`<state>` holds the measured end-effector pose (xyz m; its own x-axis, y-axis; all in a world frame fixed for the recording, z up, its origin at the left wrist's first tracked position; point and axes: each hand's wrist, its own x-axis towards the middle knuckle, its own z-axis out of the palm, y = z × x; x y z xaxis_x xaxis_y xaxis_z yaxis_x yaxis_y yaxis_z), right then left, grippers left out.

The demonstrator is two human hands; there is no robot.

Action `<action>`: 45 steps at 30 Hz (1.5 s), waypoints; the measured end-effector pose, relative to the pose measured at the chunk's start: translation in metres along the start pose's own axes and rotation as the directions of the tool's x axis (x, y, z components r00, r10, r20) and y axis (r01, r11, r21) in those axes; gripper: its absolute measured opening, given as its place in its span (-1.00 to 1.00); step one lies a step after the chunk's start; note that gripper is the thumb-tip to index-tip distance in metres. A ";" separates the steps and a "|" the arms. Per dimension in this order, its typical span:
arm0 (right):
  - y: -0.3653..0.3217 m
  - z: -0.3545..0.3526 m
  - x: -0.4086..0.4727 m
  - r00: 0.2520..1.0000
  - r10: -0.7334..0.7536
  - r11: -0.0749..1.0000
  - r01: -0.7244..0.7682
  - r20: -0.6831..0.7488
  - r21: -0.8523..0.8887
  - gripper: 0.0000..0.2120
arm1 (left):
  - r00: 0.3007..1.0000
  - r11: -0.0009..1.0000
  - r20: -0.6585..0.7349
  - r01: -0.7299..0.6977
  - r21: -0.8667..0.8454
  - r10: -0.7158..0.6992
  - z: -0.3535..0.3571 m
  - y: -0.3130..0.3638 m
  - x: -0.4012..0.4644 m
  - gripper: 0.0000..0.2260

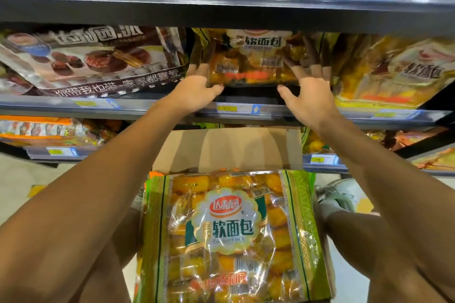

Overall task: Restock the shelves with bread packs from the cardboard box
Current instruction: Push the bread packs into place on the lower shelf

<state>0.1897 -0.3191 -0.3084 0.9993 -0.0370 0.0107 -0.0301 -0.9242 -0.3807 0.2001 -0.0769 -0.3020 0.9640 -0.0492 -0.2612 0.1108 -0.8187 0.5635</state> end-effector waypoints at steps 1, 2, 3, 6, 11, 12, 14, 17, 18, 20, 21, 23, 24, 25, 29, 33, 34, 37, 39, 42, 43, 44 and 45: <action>-0.003 -0.002 0.000 1.000 0.012 1.000 -0.012 0.017 -0.001 -0.54 | 0.999 0.999 -0.041 -0.001 0.038 0.003 0.001 0.000 0.000 -0.63; -0.006 -0.003 0.000 1.000 0.019 1.000 -0.019 0.025 -0.004 -0.54 | 0.992 0.995 -0.124 -0.021 0.099 0.033 0.002 0.000 -0.002 -0.69; -0.009 -0.004 0.000 1.000 0.017 1.000 -0.017 0.018 -0.010 -0.54 | 0.972 0.984 -0.216 -0.052 0.168 0.088 0.004 0.002 -0.005 -0.76; -0.007 -0.001 0.001 0.996 -0.006 1.000 0.005 -0.092 -0.015 -0.58 | 0.893 0.929 -0.376 -0.107 0.355 0.247 0.006 0.005 -0.019 -0.72; 0.010 0.004 0.003 0.992 -0.019 0.996 0.009 -0.121 -0.085 -0.63 | 0.895 0.881 -0.316 -0.149 0.450 0.313 0.012 0.000 -0.025 -0.70; 0.012 0.005 0.003 0.995 -0.014 0.995 0.004 -0.103 -0.101 -0.61 | 0.910 0.881 -0.270 -0.175 0.440 0.315 0.016 0.001 -0.025 -0.69; 0.013 0.006 0.003 0.999 -0.006 0.996 0.001 -0.053 -0.092 -0.55 | 0.942 0.890 -0.200 -0.165 0.424 0.270 0.025 0.002 -0.020 -0.61; 0.007 0.005 0.004 0.999 -0.040 0.998 0.040 0.005 -0.047 -0.48 | 0.978 0.889 -0.108 -0.113 0.444 0.179 0.029 -0.005 -0.006 -0.44; 0.006 0.006 0.005 0.999 -0.044 0.998 0.045 0.015 -0.042 -0.47 | 0.983 0.884 -0.082 -0.111 0.454 0.165 0.028 -0.008 -0.004 -0.42; 0.007 0.007 0.008 0.999 -0.037 0.997 0.037 0.009 -0.066 -0.48 | 0.981 0.874 -0.089 -0.108 0.473 0.170 0.027 -0.009 -0.001 -0.43; 0.008 0.006 0.009 0.999 -0.030 0.996 0.028 -0.016 -0.083 -0.50 | 0.973 0.867 -0.136 -0.099 0.488 0.188 0.026 -0.007 -0.001 -0.47; 0.007 0.002 0.010 0.996 -0.013 0.996 0.005 -0.084 -0.090 -0.55 | 0.932 0.863 -0.267 -0.085 0.498 0.246 0.022 0.003 -0.005 -0.58; 0.005 -0.001 0.011 0.994 -0.005 0.997 -0.003 -0.105 -0.072 -0.56 | 0.908 0.871 -0.316 -0.095 0.482 0.274 0.019 0.007 -0.005 -0.62; 0.004 -0.003 0.013 0.994 0.003 0.999 -0.008 -0.111 -0.043 -0.56 | 0.898 0.879 -0.331 -0.112 0.463 0.289 0.016 0.010 -0.005 -0.64; 0.000 -0.012 0.027 0.997 -0.047 0.999 0.047 -0.061 -0.001 -0.47 | 0.972 0.936 -0.190 -0.069 0.345 0.141 -0.002 0.015 0.005 -0.63; -0.004 -0.019 0.043 0.998 -0.051 0.994 0.054 0.028 -0.094 -0.37 | 0.995 0.977 -0.091 0.046 0.210 -0.027 -0.019 0.025 0.010 -0.67; -0.005 -0.018 0.046 0.998 -0.048 0.994 0.051 0.038 -0.092 -0.36 | 0.996 0.983 -0.065 0.069 0.172 -0.059 -0.020 0.027 0.010 -0.69; -0.002 -0.015 0.041 0.999 -0.052 0.998 0.052 -0.001 -0.040 -0.40 | 0.991 0.981 -0.133 0.025 0.194 0.001 -0.012 0.027 0.004 -0.77; 0.004 -0.011 0.031 0.996 -0.006 1.000 0.006 -0.090 -0.009 -0.50 | 0.962 0.958 -0.242 -0.053 0.282 0.124 -0.002 0.022 -0.003 -0.77; 0.017 -0.002 0.019 0.989 0.082 0.995 -0.089 -0.126 -0.050 -0.54 | 0.940 0.895 -0.223 -0.144 0.423 0.257 0.014 0.012 -0.009 -0.72; 0.020 0.000 0.017 0.989 0.090 0.994 -0.096 -0.119 -0.047 -0.53 | 0.944 0.884 -0.198 -0.157 0.441 0.266 0.019 0.010 -0.010 -0.69; 0.022 0.002 0.016 0.989 0.096 0.995 -0.099 -0.112 -0.023 -0.52 | 0.952 0.881 -0.176 -0.148 0.448 0.250 0.023 0.009 -0.010 -0.66; 0.021 0.002 0.015 0.989 0.110 0.994 -0.110 -0.102 0.010 -0.50 | 0.956 0.880 -0.169 -0.142 0.454 0.241 0.026 0.007 -0.008 -0.63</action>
<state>0.2039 -0.3383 -0.3182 0.9822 -0.1771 0.0631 -0.1393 -0.9108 -0.3885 0.1872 -0.0978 -0.3165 0.9889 -0.1477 0.0181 -0.1486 -0.9729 0.1772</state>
